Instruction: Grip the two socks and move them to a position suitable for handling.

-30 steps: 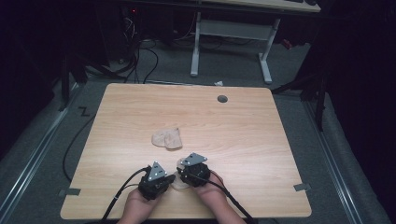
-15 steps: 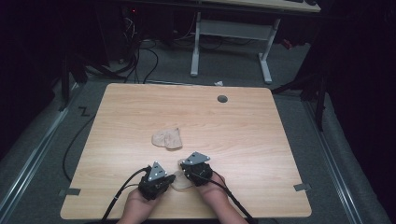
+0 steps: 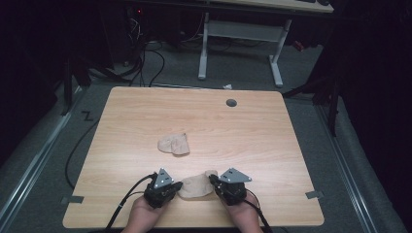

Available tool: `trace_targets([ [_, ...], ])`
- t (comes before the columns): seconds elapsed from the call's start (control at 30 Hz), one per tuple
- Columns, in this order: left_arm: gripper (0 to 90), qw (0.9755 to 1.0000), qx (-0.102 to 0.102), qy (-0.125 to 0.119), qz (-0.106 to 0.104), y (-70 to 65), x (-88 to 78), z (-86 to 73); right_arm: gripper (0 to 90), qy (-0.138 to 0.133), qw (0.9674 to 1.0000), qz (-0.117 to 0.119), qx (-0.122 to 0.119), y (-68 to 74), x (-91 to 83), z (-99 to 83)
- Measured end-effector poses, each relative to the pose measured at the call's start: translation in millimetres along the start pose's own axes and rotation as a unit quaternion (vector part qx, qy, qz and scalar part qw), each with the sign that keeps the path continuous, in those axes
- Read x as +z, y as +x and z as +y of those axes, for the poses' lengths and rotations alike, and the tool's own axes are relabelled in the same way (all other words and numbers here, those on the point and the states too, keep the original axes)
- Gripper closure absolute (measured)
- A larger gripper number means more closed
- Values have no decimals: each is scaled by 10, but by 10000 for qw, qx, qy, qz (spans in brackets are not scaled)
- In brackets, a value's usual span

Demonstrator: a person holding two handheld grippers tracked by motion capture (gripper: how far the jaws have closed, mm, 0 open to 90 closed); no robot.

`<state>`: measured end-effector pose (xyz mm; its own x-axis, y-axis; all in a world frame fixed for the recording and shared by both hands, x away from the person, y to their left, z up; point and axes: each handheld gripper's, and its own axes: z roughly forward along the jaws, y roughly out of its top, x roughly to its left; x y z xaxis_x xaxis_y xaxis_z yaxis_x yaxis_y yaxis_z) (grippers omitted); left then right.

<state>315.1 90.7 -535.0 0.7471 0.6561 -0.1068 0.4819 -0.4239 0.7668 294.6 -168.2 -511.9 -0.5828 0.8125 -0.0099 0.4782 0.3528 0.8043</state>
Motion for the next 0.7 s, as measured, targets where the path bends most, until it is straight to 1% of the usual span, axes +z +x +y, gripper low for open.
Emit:
trace_targets([
  [0.03, 900, 10000, 1, 0, -2, 1, 1, 1, 863, 0, 10000, 0, 0, 0, 0, 0],
  [0.13, 900, 10000, 13, 3, 7, -4, 0, 1, 859, 42, 9999, -68, 105, -67, -60, -121],
  [0.3, 900, 10000, 17, 5, 10, -4, 0, 1, 833, 67, 9997, -111, 215, -115, -89, -199],
  [0.4, 900, 10000, 18, 5, 13, -5, 0, 1, 826, 55, 9996, -139, 235, -140, -108, -214],
  [0.57, 900, 10000, 17, 6, 9, -4, 0, 1, 803, 2, 9991, -178, 379, -218, -183, -242],
  [0.7, 900, 10000, 16, 6, 8, -4, 0, 1, 802, -41, 9991, -178, 395, -239, -203, -242],
])
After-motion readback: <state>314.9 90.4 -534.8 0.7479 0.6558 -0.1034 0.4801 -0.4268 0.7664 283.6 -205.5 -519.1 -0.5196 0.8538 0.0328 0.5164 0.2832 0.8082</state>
